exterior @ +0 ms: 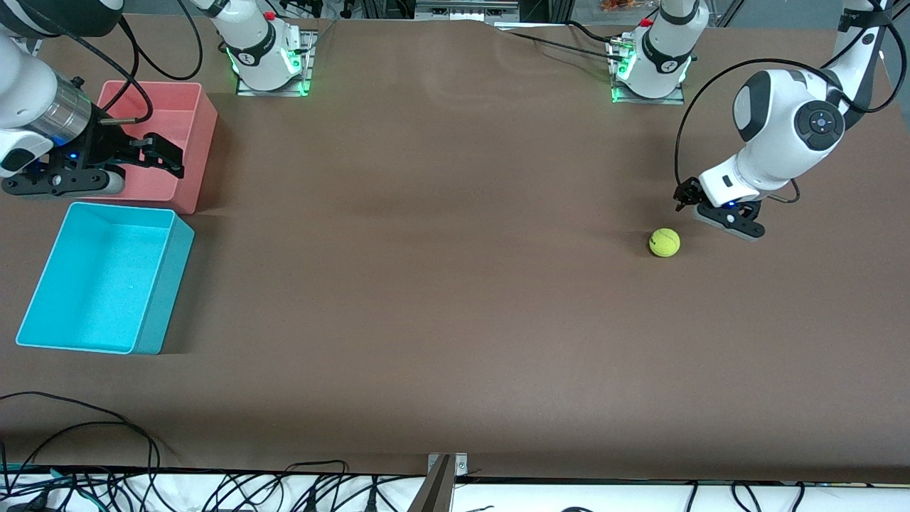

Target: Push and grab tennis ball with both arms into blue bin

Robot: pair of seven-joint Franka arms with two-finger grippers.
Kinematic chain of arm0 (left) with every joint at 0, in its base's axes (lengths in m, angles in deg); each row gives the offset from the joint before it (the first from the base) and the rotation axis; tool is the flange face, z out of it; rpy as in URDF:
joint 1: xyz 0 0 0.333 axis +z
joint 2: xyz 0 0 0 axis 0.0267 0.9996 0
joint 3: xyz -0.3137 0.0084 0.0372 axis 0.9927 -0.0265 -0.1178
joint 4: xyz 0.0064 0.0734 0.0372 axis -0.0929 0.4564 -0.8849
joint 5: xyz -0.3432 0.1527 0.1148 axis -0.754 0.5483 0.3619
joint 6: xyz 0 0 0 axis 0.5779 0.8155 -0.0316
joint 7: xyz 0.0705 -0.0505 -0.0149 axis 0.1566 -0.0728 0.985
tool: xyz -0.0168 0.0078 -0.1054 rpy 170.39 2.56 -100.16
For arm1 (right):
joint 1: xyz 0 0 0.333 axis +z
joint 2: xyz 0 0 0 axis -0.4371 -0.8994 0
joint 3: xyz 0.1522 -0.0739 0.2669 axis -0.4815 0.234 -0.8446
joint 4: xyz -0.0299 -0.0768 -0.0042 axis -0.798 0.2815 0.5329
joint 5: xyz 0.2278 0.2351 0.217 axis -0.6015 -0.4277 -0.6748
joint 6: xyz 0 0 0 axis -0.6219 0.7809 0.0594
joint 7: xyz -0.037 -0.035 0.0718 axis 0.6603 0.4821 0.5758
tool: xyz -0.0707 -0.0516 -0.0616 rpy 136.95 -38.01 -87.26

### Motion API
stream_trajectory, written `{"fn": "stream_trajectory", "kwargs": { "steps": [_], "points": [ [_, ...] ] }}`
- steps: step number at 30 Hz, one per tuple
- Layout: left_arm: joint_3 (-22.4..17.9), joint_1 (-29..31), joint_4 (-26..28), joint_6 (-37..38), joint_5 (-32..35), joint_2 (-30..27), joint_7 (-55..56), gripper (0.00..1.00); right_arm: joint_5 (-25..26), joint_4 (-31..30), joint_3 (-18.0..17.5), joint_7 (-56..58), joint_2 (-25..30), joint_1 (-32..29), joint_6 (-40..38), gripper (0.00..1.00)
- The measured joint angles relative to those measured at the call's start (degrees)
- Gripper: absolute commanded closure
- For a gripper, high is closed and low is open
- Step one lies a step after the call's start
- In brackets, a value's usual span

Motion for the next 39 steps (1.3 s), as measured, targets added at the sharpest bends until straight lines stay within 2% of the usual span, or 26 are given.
{"fn": "stream_trajectory", "kwargs": {
  "steps": [2,4,6,7,10,12,13,20,28,39],
  "points": [
    [0.0,0.0,0.4,-0.1,0.0,0.1,-3.1,0.07,0.0,0.0,0.0,0.0,0.0,0.0,0.0,0.0],
    [0.0,0.2,0.7,-0.2,0.0,0.2,-6.1,0.18,0.0,0.0,0.0,0.0,0.0,0.0,0.0,0.0],
    [0.0,0.6,0.8,-0.6,0.0,0.4,-9.7,0.38,0.0,0.0,0.0,0.0,0.0,0.0,0.0,0.0],
    [0.0,0.7,0.9,-0.9,0.0,0.6,-11.6,0.43,0.0,0.0,0.0,0.0,0.0,0.0,0.0,0.0],
    [0.0,1.1,0.9,-1.9,0.0,1.0,-17.5,0.67,0.0,0.0,0.0,0.0,0.0,0.0,0.0,0.0],
    [0.0,1.3,0.9,-2.5,0.0,1.4,-20.9,0.91,0.0,0.0,0.0,0.0,0.0,0.0,0.0,0.0],
    [0.0,1.3,0.9,-2.7,0.0,1.5,-22.3,0.98,0.0,0.0,0.0,0.0,0.0,0.0,0.0,0.0],
    [0.0,1.3,0.9,-4.2,0.3,2.3,-27.8,1.0,0.0,0.0,0.0,0.0,0.0,0.0,0.0,0.0],
    [0.0,1.5,0.9,-6.1,6.3,4.1,-34.2,1.0,0.0,0.0,0.0,0.0,0.0,0.0,0.0,0.0],
    [0.0,2.4,1.0,-11.4,8.5,8.6,-41.7,1.0,0.0,0.0,0.0,0.0,0.0,0.0,0.0,0.0]
  ]
}}
